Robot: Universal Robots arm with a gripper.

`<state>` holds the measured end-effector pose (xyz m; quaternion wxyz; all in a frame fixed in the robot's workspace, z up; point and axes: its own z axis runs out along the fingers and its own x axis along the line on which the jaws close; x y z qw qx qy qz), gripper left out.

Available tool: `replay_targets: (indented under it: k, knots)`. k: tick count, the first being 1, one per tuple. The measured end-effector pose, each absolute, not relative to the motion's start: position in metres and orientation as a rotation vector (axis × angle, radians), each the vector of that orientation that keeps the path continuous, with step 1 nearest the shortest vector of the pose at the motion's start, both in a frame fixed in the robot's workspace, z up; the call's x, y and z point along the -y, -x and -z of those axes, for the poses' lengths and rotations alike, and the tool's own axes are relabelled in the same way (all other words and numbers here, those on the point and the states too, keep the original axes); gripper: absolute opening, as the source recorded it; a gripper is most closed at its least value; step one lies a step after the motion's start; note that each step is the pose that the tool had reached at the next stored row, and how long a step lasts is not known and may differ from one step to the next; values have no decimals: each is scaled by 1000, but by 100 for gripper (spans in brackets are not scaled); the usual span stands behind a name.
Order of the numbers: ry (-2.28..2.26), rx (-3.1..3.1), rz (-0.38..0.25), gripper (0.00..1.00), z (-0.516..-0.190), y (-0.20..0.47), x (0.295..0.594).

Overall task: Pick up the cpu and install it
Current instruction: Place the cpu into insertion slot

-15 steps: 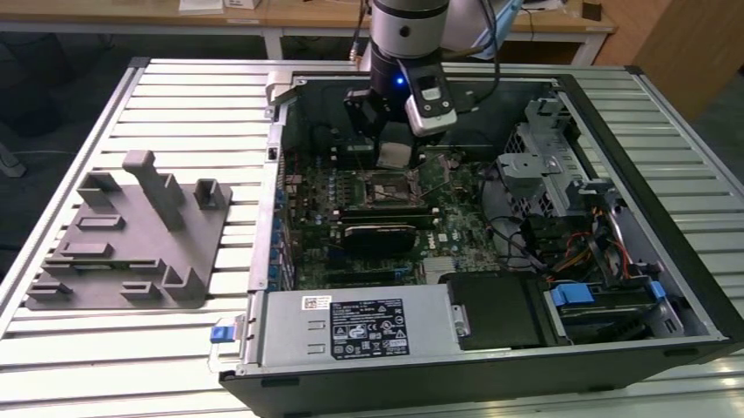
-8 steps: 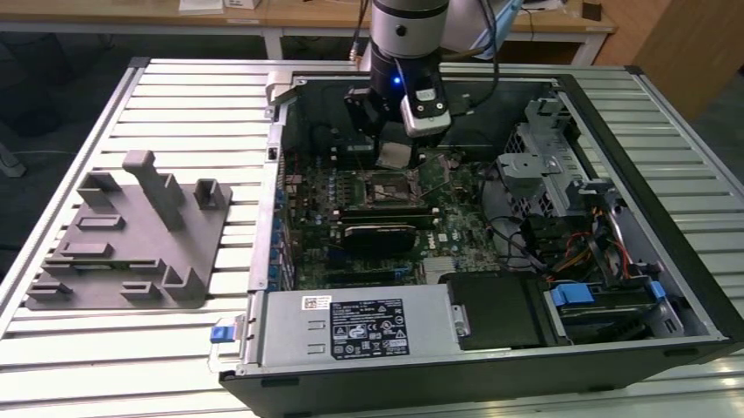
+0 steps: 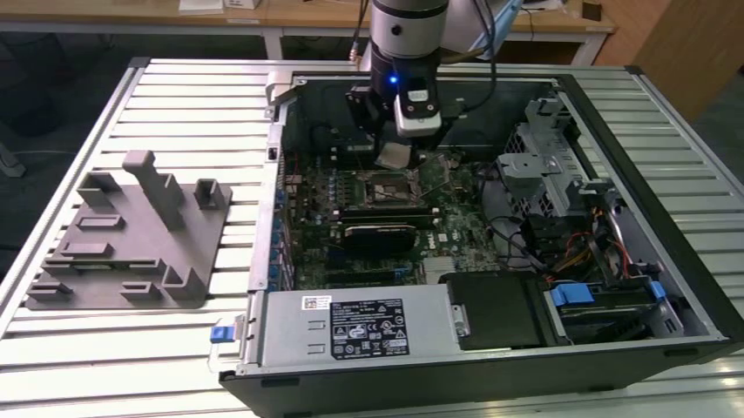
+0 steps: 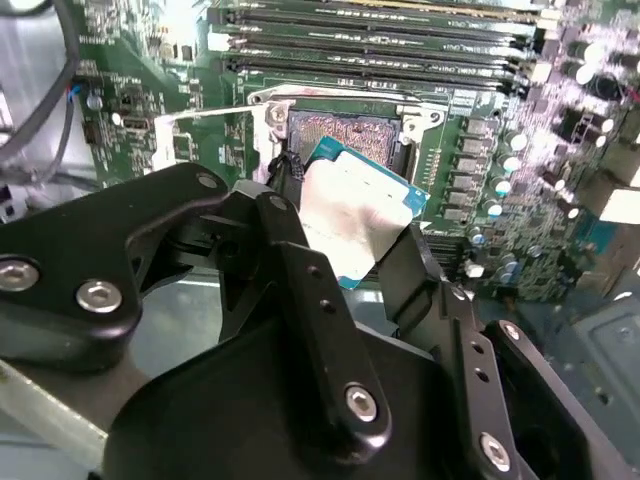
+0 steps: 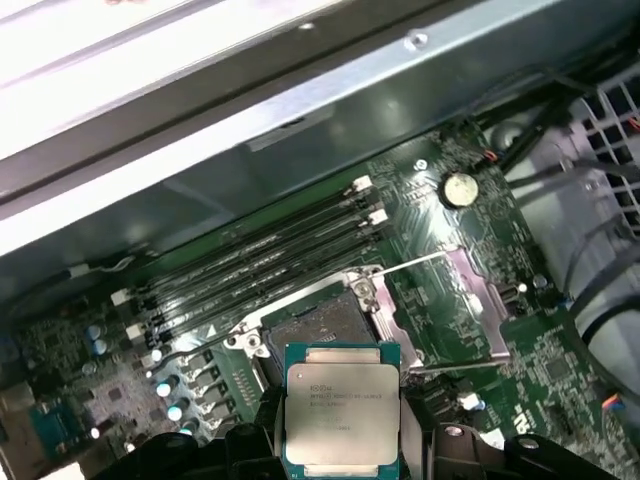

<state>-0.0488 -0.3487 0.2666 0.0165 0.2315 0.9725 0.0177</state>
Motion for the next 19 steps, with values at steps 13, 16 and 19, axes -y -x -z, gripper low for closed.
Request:
replay_targets:
  k: [13, 16, 19]
  knots:
    - [-1065, -2916, -49, 55, -266, 49, 349]
    - [-1144, -2885, -47, 55, -266, 49, 349]
    - [-1221, -2852, -46, 55, -266, 49, 349]
